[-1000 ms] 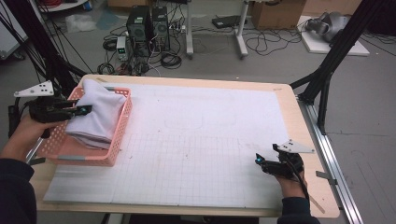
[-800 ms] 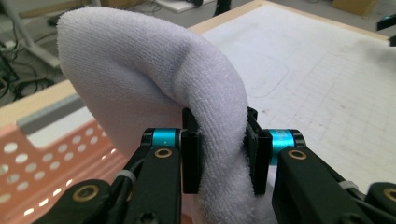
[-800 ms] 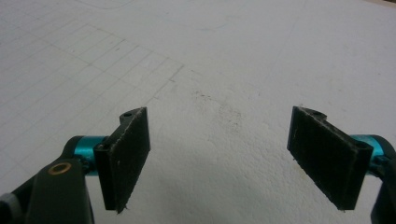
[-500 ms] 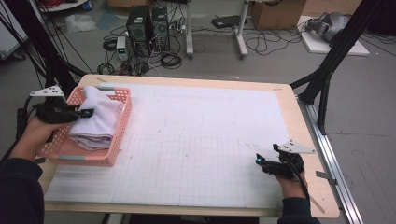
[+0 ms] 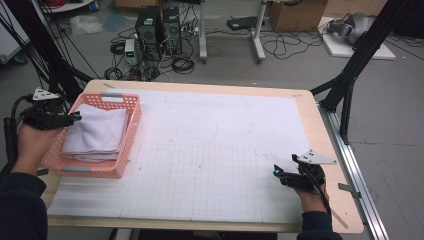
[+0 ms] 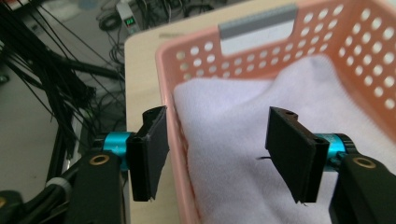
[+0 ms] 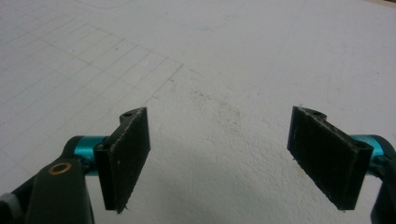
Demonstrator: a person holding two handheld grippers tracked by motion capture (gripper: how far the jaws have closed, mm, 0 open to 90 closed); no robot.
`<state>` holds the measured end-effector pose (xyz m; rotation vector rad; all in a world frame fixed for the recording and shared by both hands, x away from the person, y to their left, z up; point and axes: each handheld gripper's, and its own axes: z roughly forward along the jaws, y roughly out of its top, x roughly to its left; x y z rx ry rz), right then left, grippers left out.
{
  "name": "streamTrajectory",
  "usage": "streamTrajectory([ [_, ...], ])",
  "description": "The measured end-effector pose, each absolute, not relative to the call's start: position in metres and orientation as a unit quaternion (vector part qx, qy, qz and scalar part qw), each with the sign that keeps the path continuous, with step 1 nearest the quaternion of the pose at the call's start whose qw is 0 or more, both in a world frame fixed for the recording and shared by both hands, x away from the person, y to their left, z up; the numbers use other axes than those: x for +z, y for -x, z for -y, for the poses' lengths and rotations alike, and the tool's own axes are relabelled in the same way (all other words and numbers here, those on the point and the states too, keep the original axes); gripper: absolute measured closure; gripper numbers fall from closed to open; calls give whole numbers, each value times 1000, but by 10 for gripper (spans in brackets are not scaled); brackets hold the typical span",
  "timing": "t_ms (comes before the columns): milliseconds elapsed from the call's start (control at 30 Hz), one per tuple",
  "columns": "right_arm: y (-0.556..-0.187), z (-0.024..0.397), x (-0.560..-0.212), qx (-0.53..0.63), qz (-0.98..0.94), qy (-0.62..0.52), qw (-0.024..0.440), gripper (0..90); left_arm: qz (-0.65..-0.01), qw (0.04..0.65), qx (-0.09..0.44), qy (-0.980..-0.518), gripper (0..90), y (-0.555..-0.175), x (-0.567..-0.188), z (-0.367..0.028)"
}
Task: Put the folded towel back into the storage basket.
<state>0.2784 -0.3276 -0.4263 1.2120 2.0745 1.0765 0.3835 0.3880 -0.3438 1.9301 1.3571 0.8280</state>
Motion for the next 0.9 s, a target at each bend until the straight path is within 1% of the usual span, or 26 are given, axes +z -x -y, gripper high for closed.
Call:
streamTrajectory([
  [67, -278, 327, -426, 396, -763, -445, 251, 201, -514, 307, 297, -744, 426, -386, -349, -381],
  [167, -279, 325, -427, 395, -764, -444, 250, 200, -529, 281, 279, -751, 426, -395, -363, -371],
  [233, -278, 325, -426, 395, -764, -445, 248, 201, -538, 265, 262, -756, 423, -400, -375, -365],
  [300, -279, 326, -426, 396, -765, -442, 250, 201, -541, 248, 247, -765, 400, -404, -384, -359],
  [333, -278, 326, -426, 395, -764, -445, 249, 201, -540, 238, 240, -771, 408, -406, -388, -357],
  [433, -279, 327, -427, 395, -764, -446, 248, 201, -540, 220, 233, -778, 420, -409, -400, -350],
  [533, -279, 326, -427, 394, -765, -445, 247, 201, -544, 229, 229, -774, 475, -410, -403, -345],
  [600, -279, 325, -427, 394, -766, -444, 247, 200, -543, 251, 209, -773, 514, -410, -404, -343],
  [700, -279, 325, -427, 395, -765, -444, 247, 200, -532, 283, 180, -777, 523, -411, -406, -339],
  [767, -279, 325, -426, 396, -765, -444, 247, 201, -530, 278, 200, -776, 493, -411, -404, -339],
  [833, -279, 326, -426, 397, -764, -443, 248, 201, -550, 279, 210, -758, 397, -410, -401, -346],
  [900, -279, 327, -426, 398, -763, -444, 248, 200, -559, 281, 245, -741, 339, -405, -393, -352],
])
